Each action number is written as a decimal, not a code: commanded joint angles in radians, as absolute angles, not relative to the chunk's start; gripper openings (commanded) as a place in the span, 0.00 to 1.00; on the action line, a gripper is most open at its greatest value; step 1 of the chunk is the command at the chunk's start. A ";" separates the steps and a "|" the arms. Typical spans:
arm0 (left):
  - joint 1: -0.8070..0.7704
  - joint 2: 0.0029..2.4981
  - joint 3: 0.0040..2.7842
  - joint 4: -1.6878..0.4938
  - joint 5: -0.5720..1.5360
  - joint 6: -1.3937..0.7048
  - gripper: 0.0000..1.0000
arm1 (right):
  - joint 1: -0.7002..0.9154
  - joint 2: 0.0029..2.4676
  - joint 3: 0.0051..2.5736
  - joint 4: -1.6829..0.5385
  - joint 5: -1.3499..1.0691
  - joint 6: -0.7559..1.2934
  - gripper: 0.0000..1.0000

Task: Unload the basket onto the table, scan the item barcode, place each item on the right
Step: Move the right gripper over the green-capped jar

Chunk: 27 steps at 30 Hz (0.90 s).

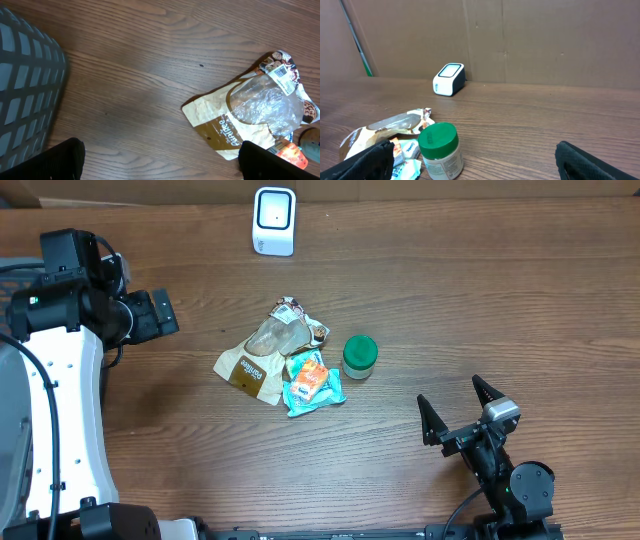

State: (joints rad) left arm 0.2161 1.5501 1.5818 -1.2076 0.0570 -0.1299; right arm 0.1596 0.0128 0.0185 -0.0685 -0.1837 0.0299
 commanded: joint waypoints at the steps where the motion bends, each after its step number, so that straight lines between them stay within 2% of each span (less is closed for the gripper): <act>1: 0.214 1.544 1.586 -1.204 0.071 -0.115 1.00 | 0.162 0.003 0.008 -0.062 -0.188 0.030 1.00; 9: 0.214 1.544 1.586 -1.204 0.071 -0.115 1.00 | 0.162 0.003 0.008 -0.029 -0.147 0.033 1.00; 14: 0.214 1.544 1.586 -1.204 0.071 -0.115 1.00 | 0.162 0.003 0.023 0.006 -0.280 0.057 1.00; 21: 0.214 1.544 1.586 -1.204 0.071 -0.115 0.99 | 0.162 0.088 0.195 -0.159 -0.323 0.098 1.00; 27: 0.214 1.544 1.586 -1.204 0.071 -0.115 0.99 | 0.162 0.367 0.493 -0.350 -0.353 0.097 1.00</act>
